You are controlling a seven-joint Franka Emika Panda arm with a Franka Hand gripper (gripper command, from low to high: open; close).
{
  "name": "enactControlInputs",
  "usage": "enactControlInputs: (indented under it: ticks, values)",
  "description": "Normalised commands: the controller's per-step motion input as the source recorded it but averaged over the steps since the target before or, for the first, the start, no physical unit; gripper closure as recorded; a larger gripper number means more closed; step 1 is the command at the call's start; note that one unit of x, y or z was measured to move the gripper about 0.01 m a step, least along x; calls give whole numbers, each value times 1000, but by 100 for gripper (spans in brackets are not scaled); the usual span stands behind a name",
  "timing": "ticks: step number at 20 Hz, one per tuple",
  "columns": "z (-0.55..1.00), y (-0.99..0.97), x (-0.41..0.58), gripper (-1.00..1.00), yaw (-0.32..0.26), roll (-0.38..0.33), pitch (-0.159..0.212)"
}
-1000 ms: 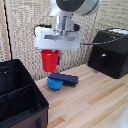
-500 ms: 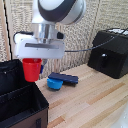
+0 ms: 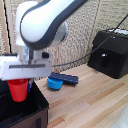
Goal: Please find the red cup among the items before you. Carefully move your gripper towards it and gently hold it. Locate the front section of the organizer in front of you. Transfer the red cup above the front section and let go, placing it within that section.
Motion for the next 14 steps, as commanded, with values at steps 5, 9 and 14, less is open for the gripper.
enactControlInputs:
  ticks: [5, 9, 14]
  values:
    - [-9, 13, 195, -100, 98, -60, -113]
    - [454, -343, 247, -100, 125, 72, -8]
    - [526, -268, 290, -100, 159, 6, -48]
